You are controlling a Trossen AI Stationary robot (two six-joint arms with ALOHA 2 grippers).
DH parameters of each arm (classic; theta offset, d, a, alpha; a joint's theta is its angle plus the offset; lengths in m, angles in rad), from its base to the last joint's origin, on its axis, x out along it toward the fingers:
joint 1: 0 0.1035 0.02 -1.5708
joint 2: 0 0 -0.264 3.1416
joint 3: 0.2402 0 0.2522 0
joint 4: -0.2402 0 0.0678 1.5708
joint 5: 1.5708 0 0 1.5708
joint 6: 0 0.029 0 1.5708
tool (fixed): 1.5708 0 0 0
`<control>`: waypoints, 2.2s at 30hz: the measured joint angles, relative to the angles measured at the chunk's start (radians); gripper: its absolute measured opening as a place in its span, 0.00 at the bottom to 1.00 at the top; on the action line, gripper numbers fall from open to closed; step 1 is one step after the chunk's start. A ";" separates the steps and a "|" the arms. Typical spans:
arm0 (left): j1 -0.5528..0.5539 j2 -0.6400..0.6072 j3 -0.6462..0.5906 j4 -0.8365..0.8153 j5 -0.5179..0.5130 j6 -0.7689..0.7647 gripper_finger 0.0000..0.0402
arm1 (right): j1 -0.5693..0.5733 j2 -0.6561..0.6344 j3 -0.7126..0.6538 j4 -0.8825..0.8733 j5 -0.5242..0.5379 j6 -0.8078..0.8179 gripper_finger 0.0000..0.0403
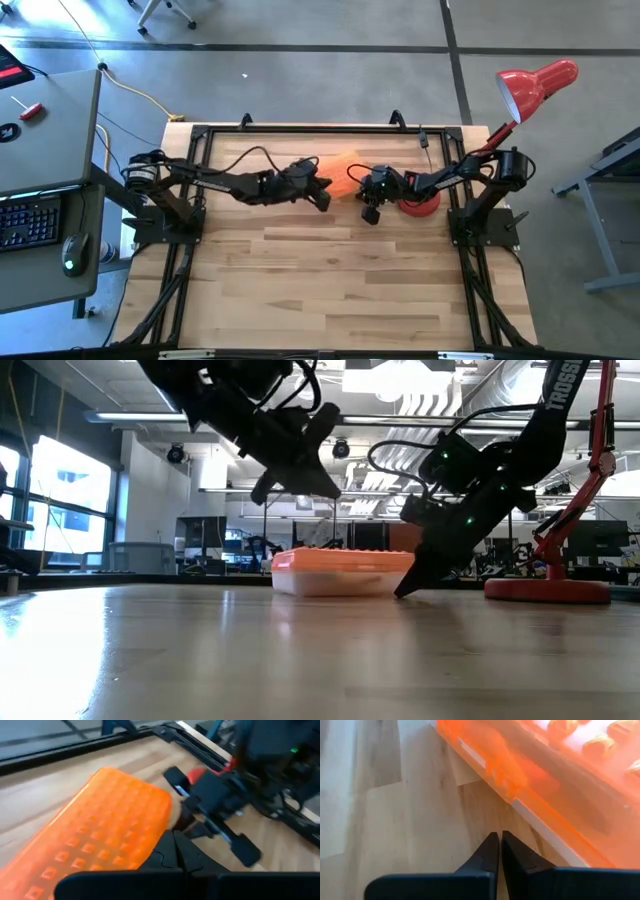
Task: Pick & place school supplies into a supply box
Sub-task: Close the orange supply box, then return to Home Position
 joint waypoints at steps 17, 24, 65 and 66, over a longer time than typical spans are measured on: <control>0.007 0.057 0.000 -0.213 -0.054 -0.164 0.03 | 0.062 -0.301 0.000 0.122 0.313 -0.187 0.00; 0.007 0.057 0.000 -0.254 -0.061 -0.206 0.04 | -0.053 -0.196 0.000 0.000 0.131 -0.095 0.00; -0.232 -0.334 -0.001 -0.504 -0.301 -0.068 0.03 | 0.176 -0.607 -0.004 -0.257 0.040 -0.115 0.00; -0.254 -0.364 -0.001 -0.534 -0.331 -0.067 0.03 | 0.183 -0.675 -0.003 -0.323 0.044 -0.118 0.00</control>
